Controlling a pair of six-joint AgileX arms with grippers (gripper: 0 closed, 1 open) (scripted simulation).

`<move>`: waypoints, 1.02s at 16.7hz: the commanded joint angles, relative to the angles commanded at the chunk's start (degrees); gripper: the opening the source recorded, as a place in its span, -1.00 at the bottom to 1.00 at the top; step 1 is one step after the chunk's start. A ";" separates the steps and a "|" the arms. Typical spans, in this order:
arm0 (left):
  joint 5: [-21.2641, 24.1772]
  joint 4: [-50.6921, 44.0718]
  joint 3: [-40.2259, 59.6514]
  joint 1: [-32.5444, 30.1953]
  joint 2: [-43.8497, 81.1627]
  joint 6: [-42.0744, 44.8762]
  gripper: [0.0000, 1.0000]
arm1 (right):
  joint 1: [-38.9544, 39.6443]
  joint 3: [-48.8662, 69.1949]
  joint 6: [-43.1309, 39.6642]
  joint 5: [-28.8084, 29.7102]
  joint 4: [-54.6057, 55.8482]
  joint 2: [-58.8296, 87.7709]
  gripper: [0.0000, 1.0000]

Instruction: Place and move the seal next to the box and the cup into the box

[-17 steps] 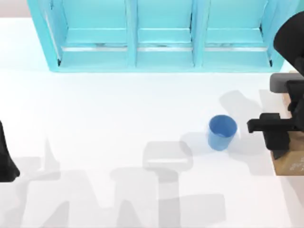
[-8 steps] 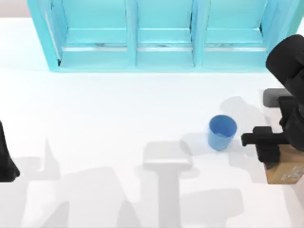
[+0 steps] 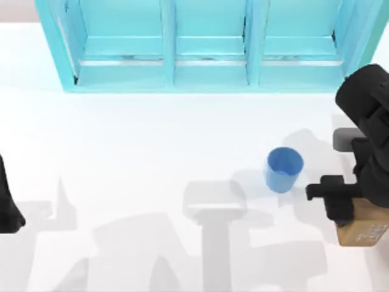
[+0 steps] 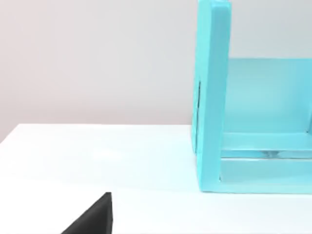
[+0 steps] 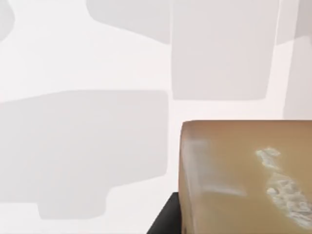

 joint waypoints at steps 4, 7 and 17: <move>0.00 0.00 0.00 0.00 0.00 0.00 1.00 | 0.00 0.00 0.00 0.00 0.00 0.00 -0.40; 0.00 0.00 0.00 0.00 0.00 0.00 1.00 | 0.00 0.00 0.00 0.00 0.00 0.00 0.06; 0.00 0.00 0.00 0.00 0.00 0.00 1.00 | 0.00 0.00 0.00 0.00 0.00 0.00 1.00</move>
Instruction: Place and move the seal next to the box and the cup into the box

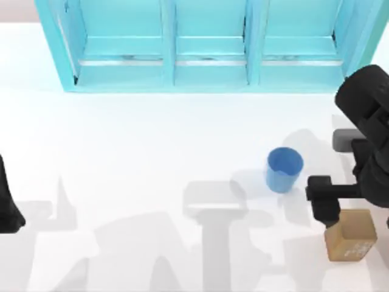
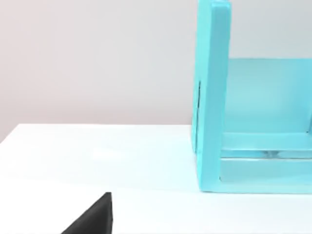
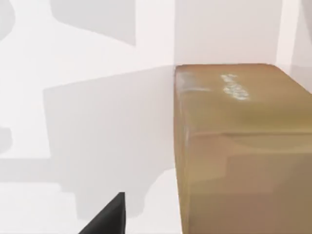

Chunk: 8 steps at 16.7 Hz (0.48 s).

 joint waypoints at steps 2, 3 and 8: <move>0.00 0.00 0.00 0.00 0.00 0.00 1.00 | 0.00 0.00 0.00 0.00 0.00 0.00 1.00; 0.00 0.00 0.00 0.00 0.00 0.00 1.00 | 0.00 0.00 0.00 0.00 0.00 0.00 1.00; 0.00 0.00 0.00 0.00 0.00 0.00 1.00 | 0.09 2.31 -0.02 -0.06 -2.32 -0.15 1.00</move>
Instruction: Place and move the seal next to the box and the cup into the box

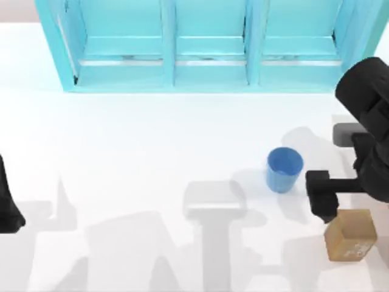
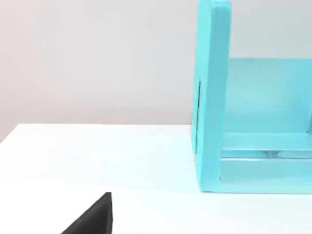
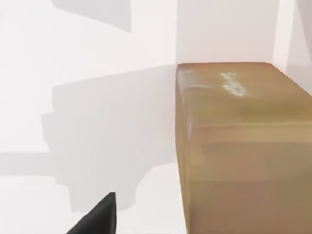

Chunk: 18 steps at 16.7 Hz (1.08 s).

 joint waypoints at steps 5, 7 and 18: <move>0.00 0.00 0.00 0.00 0.00 0.00 1.00 | -0.23 11.69 -0.06 -0.05 -13.29 -1.19 1.00; 0.00 0.00 0.00 0.00 0.00 0.00 1.00 | -0.33 15.89 -0.20 -0.01 -18.06 -1.76 1.00; 0.00 0.00 0.00 0.00 0.00 0.00 1.00 | -0.34 22.59 -0.36 0.00 -18.27 4.41 1.00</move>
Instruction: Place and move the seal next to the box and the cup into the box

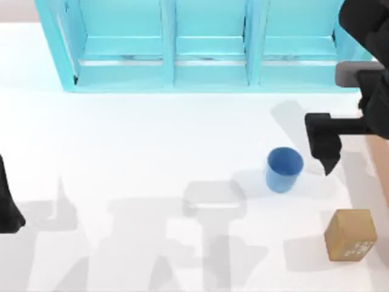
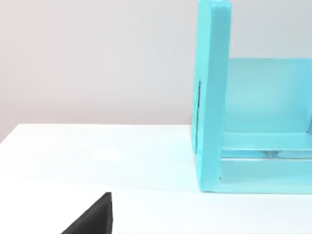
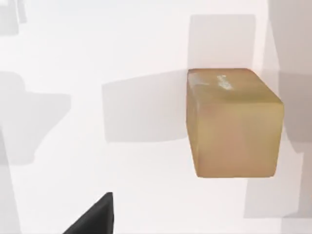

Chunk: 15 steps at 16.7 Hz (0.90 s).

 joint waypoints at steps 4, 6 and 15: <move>0.00 0.00 0.00 0.00 0.00 0.00 1.00 | -0.42 7.13 -0.11 0.01 4.21 11.20 1.00; 0.00 0.00 0.00 0.00 0.00 0.00 1.00 | -0.62 10.36 -0.25 0.06 6.31 16.79 1.00; 0.00 0.00 0.00 0.00 0.00 0.00 1.00 | -0.62 12.32 -0.34 0.17 9.23 21.81 1.00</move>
